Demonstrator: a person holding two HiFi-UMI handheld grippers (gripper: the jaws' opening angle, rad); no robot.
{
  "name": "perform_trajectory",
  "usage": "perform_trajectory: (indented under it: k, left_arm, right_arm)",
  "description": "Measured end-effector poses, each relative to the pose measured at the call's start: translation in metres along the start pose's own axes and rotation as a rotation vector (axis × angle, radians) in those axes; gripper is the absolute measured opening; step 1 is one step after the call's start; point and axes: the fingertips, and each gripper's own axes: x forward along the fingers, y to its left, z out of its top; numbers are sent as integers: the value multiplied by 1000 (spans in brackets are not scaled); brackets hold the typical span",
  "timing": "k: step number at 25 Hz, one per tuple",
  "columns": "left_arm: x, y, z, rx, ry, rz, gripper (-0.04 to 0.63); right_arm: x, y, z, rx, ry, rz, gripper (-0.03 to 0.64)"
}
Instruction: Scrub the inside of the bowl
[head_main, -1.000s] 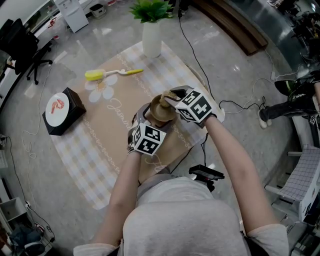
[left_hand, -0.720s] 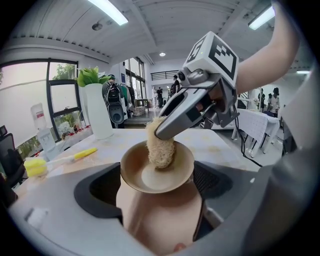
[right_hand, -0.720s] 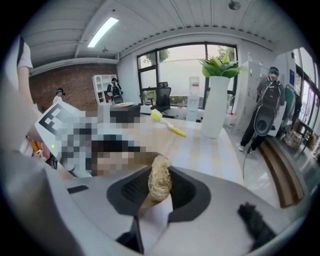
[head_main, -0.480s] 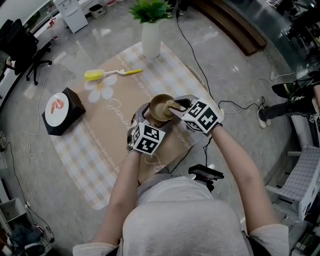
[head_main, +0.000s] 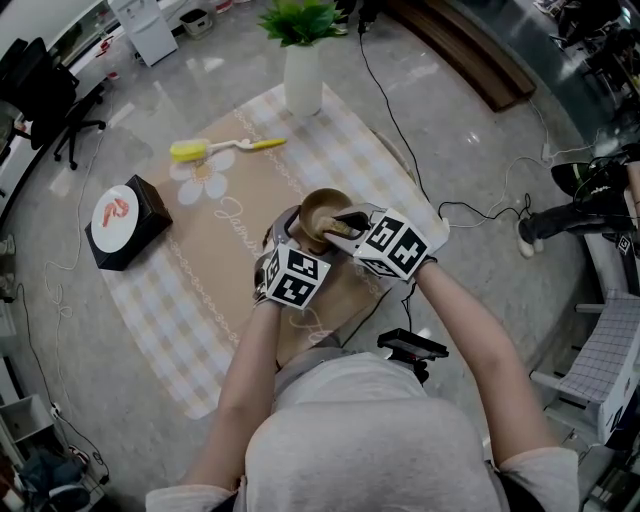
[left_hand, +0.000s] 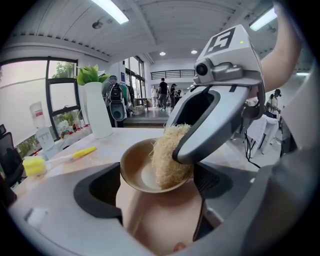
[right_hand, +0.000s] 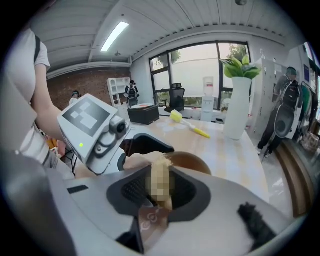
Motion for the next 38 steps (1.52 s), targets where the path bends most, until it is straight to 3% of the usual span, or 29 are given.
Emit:
perform_trajectory:
  k: [8,17,28,38]
  left_arm:
    - [0,0,-1,11,3,1,463]
    - [0,0,-1,21,9,2,462]
    - [0,0,-2,19,9,4,462]
    - [0,0,-2,17,10,3,463]
  right_arm:
    - [22,-6,16,36,-33,1,97]
    - [29,-42,27,16,-38,-156,98]
    - [16,-59,18,-44,6,-254,98]
    - [-1,-51,-2,26,23,-211,97]
